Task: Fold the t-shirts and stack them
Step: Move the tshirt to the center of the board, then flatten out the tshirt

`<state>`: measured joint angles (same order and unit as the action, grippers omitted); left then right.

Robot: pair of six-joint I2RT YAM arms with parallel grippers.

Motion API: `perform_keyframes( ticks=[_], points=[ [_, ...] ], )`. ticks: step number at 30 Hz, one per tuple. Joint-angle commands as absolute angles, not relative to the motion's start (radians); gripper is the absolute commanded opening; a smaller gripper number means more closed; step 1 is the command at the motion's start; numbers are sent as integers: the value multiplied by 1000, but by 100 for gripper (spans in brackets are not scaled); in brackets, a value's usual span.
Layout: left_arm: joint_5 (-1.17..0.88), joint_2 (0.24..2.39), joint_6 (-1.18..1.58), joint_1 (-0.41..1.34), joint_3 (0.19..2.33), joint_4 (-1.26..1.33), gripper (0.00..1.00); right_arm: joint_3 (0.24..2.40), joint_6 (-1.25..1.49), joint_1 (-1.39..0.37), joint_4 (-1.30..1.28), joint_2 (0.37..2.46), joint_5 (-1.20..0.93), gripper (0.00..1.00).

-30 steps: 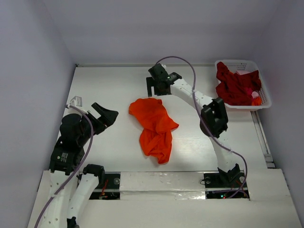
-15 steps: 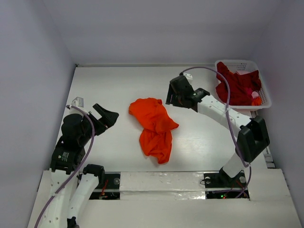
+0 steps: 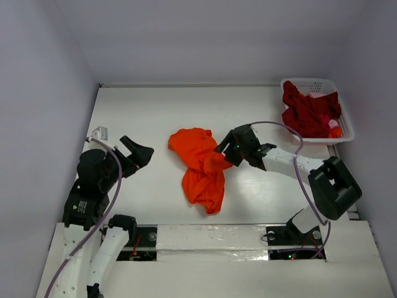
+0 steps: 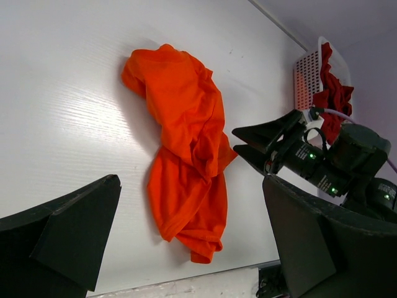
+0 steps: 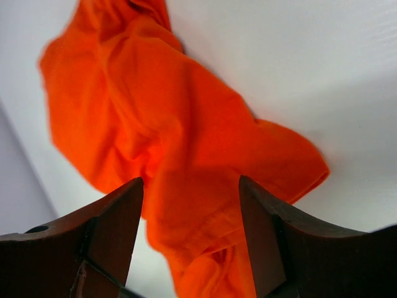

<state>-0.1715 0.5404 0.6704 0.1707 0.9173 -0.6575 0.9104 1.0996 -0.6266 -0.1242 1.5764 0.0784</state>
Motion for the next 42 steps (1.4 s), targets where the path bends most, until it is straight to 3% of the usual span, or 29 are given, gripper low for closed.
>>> perform_keyframes(
  ticks=[1, 13, 42],
  points=[
    [-167, 534, 649, 175, 948, -655, 99, 850, 1250, -620, 58, 1461, 72, 68],
    [-169, 535, 649, 175, 943, -646, 99, 720, 1322, -620, 14, 1258, 155, 70],
    [-156, 520, 644, 175, 976, -673, 99, 608, 1558, -620, -84, 1347, 252, 68]
  ],
)
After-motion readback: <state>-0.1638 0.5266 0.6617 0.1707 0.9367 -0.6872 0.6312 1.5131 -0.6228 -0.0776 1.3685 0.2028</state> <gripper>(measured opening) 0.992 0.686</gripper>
